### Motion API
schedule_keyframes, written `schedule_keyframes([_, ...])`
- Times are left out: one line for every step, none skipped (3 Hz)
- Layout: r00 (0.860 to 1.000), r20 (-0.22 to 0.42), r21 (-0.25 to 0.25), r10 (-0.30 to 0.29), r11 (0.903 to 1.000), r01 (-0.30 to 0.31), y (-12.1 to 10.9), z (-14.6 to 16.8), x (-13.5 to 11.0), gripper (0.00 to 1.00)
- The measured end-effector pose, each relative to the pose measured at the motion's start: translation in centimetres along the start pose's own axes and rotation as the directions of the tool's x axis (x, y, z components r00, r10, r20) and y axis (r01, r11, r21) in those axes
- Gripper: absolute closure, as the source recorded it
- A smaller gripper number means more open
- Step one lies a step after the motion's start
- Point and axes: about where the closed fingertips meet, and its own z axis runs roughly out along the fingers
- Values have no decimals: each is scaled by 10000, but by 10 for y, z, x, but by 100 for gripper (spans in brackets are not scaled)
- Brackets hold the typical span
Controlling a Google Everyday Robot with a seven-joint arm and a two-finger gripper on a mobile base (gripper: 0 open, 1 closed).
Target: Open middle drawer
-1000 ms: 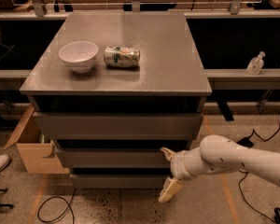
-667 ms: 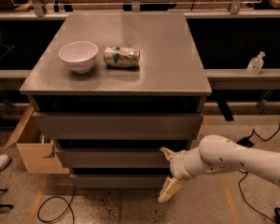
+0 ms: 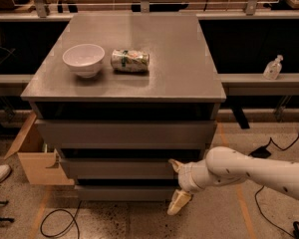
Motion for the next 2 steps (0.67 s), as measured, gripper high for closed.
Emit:
schedule_keyframes([9991, -214, 285, -360, 9989, 366, -12, 18, 6, 0])
schedule_keyframes([9964, -420, 431, -733, 9962, 751, -23, 31, 6, 0])
